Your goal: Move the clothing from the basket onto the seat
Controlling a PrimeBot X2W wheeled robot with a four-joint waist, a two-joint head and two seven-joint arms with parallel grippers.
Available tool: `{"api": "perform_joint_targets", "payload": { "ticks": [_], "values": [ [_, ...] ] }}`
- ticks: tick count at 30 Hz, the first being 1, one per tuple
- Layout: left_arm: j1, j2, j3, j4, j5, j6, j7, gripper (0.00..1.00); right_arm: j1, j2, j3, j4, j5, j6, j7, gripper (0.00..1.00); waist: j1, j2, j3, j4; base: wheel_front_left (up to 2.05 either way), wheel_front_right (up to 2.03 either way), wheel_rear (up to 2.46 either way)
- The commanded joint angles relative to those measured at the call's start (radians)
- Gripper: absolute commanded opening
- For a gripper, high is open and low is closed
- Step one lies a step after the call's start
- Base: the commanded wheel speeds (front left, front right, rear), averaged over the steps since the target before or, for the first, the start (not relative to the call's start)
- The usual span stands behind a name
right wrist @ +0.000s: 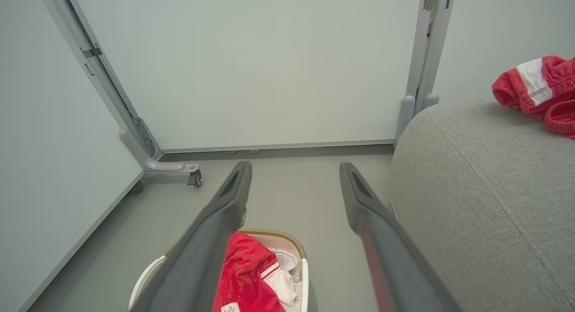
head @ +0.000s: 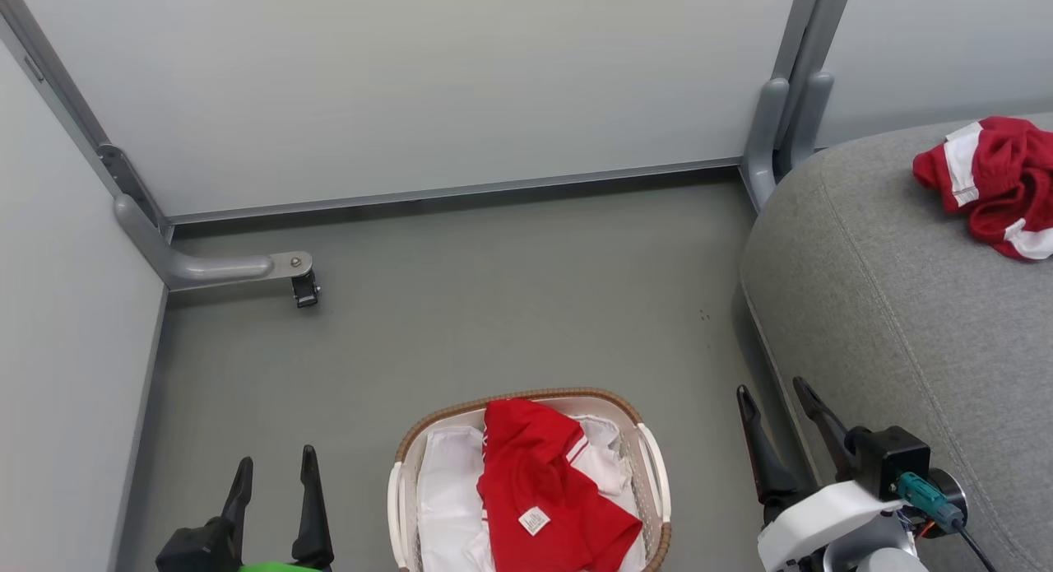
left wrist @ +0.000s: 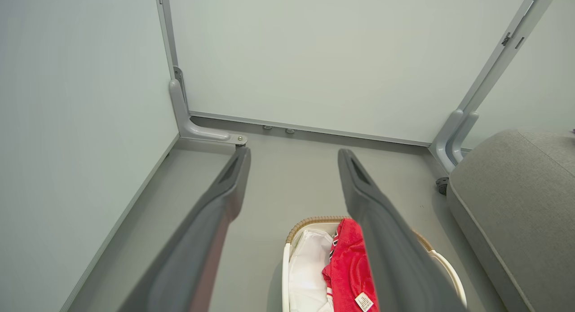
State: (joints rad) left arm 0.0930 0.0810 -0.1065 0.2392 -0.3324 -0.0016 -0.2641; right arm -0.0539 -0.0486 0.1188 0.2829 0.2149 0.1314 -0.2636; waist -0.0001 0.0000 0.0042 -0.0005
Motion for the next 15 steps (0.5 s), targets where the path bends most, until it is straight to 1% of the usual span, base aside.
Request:
{"api": "perform_joint_targets", "payload": {
  "ticks": [1, 15],
  "values": [
    [0.007, -0.003, 0.003, 0.007, 0.01, -0.008, 0.0, 1.0, 0.003, -0.004, 0.004, 0.005, 0.006, -0.001, -0.002, 1.0, 0.0001, 0.0, -0.002, -0.001, 0.0, 0.0, 0.0],
    [-0.003, -0.02, 0.024, 0.022, 0.034, -0.032, -0.001, 1.0, -0.003, -0.004, 0.01, 0.012, 0.001, -0.001, -0.002, 1.0, 0.0001, 0.0, 0.0, -0.002, 0.0, 0.0, 0.0]
  ]
}}
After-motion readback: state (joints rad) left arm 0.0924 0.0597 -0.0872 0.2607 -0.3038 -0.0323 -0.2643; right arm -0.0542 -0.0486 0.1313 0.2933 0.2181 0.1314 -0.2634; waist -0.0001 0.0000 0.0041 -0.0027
